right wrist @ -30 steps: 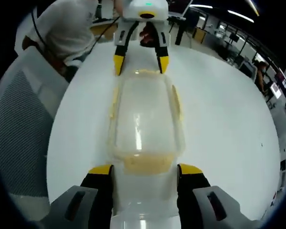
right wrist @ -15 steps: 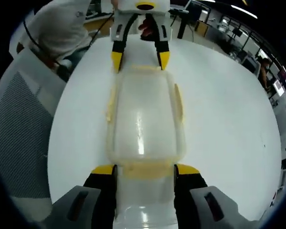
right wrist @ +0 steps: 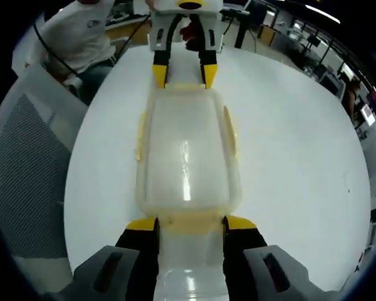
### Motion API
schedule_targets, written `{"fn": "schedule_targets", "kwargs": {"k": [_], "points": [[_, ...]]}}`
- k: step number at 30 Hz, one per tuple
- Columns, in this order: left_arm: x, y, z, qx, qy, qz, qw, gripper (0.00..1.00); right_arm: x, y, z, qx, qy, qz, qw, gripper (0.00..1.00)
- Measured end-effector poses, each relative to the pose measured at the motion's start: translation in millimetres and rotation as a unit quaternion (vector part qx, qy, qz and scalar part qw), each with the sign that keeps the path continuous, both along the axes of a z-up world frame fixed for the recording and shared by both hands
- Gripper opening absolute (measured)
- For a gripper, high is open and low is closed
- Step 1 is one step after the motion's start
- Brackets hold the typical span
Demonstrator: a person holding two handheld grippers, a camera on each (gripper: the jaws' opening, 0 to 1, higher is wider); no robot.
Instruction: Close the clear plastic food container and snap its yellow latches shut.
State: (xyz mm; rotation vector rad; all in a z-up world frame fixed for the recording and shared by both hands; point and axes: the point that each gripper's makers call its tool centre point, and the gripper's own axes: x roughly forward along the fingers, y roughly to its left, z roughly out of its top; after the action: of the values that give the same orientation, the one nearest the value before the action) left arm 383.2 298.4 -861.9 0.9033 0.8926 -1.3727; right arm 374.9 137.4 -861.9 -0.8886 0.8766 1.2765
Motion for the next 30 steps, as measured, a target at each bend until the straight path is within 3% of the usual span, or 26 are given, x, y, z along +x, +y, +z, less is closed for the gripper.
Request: {"fn": "schedule_targets", "kwargs": {"k": [30], "points": [[-0.6, -0.4, 1.8, 0.011, -0.005, 0.008, 0.9999, 0.37, 1.5, 0.5, 1.7, -0.013, -0.011, 0.017, 0.9997, 0.38]]}}
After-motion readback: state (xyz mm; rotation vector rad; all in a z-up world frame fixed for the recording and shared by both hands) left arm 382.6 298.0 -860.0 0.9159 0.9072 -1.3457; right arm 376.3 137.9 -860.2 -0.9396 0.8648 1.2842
